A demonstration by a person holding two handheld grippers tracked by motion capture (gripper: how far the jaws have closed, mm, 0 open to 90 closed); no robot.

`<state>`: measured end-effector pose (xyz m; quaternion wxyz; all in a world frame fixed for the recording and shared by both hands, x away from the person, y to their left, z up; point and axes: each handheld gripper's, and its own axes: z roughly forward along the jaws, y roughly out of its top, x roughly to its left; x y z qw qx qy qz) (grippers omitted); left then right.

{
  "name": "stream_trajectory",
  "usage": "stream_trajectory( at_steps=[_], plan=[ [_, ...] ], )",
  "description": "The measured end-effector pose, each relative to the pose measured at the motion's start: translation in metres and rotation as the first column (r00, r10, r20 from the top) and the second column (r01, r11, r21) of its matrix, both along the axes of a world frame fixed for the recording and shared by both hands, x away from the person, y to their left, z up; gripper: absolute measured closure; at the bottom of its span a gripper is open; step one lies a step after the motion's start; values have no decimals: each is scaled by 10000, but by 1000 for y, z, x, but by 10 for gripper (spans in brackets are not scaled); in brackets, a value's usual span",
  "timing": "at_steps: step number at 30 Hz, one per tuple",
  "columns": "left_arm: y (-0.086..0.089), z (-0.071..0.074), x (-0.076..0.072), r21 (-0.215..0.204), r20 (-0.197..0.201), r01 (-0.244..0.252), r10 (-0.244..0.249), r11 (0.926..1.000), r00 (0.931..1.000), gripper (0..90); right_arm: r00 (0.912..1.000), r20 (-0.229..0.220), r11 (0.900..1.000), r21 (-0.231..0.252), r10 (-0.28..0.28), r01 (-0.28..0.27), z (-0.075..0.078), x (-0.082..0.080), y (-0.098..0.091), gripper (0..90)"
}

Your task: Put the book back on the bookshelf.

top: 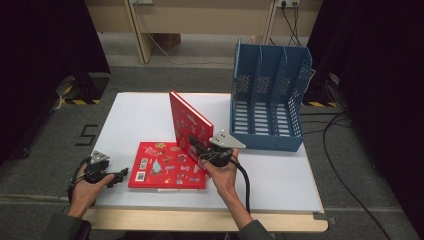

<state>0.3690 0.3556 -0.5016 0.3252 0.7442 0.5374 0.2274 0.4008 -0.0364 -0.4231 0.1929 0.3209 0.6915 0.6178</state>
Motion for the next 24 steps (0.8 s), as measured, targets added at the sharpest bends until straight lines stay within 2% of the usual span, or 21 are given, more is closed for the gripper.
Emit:
stream_trajectory(
  at_steps=[9, 10, 19, 22, 24],
  plan=[
    [0, 0, 0, -32, 2, 10, -10, 10000, 10000, 153, 9998, 190, 9999, -107, -80, 82, -5, 2, 1, 722],
    [0, 0, 0, -59, 6, 6, -6, 10000, 10000, 153, 9999, 37, 9999, -125, -95, 96, -6, 2, 1, 722],
    [0, 0, 0, -38, 3, 20, -20, 10000, 10000, 153, 9974, 678, 9988, -399, -245, 273, -5, 2, 3, 783],
    [0, 0, 0, -30, 5, 43, -43, 10000, 10000, 153, 9977, 650, 9978, -623, -166, 207, -3, 1, 4, 786],
    [0, 0, 0, 2, -18, 65, -65, 10000, 10000, 153, 9981, 602, 9980, -609, -156, 193, -2, 1, 4, 787]
  ],
)
